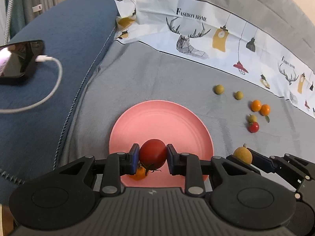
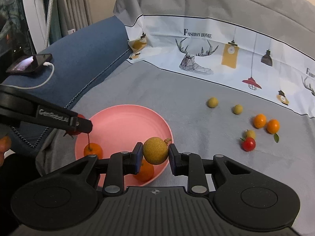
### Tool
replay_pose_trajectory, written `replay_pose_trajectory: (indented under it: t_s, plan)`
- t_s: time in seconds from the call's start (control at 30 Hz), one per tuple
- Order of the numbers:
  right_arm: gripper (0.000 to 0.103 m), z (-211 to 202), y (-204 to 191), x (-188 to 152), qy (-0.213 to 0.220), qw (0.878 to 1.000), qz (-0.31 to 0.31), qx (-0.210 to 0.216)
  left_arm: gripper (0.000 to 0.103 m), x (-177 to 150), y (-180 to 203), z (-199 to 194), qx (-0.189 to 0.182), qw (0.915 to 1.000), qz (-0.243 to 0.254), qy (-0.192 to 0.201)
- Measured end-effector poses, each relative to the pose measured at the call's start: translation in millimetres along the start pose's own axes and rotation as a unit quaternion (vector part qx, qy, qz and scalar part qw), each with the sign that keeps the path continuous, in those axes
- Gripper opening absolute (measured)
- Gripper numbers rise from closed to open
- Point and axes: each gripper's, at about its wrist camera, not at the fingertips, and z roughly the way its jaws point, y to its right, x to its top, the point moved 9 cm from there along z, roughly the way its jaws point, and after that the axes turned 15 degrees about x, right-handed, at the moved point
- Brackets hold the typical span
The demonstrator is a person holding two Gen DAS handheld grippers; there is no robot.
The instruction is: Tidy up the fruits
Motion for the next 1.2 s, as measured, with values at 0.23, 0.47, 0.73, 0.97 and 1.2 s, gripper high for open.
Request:
replay_pose_trajectory:
  t_s: [0.23,0.47,0.73,0.97,1.2]
  plan:
    - [0.029,29.3,-0.3,6.1,-0.011,1.0,-0.016,0.013,0.032,14.1,7.6,25.2,0.005,0.9999,0.008,-0.004]
    - [0.029,50.3,0.3,5.6,-0.027,0.999,-0.03,0.019,0.032,17.1,10.9,45.9,0.012,0.9997,0.017,-0.014]
    - [0.029,64.3,2.8,3.7,-0.035,0.999,-0.03,0.029,0.043,17.6,13.1,60.1,0.013,0.9994,0.027,-0.02]
    - [0.078,57.4,-8.7,12.8,-0.02,0.997,-0.062,0.051,0.103,35.1,7.2,19.1,0.027,0.9952,0.039,0.086]
    - [0.099,20.9,-1.5,-3.2,-0.029,0.999,-0.006,0.021,0.103,4.7,-9.7,-5.1,0.051,0.9963,0.028,0.063]
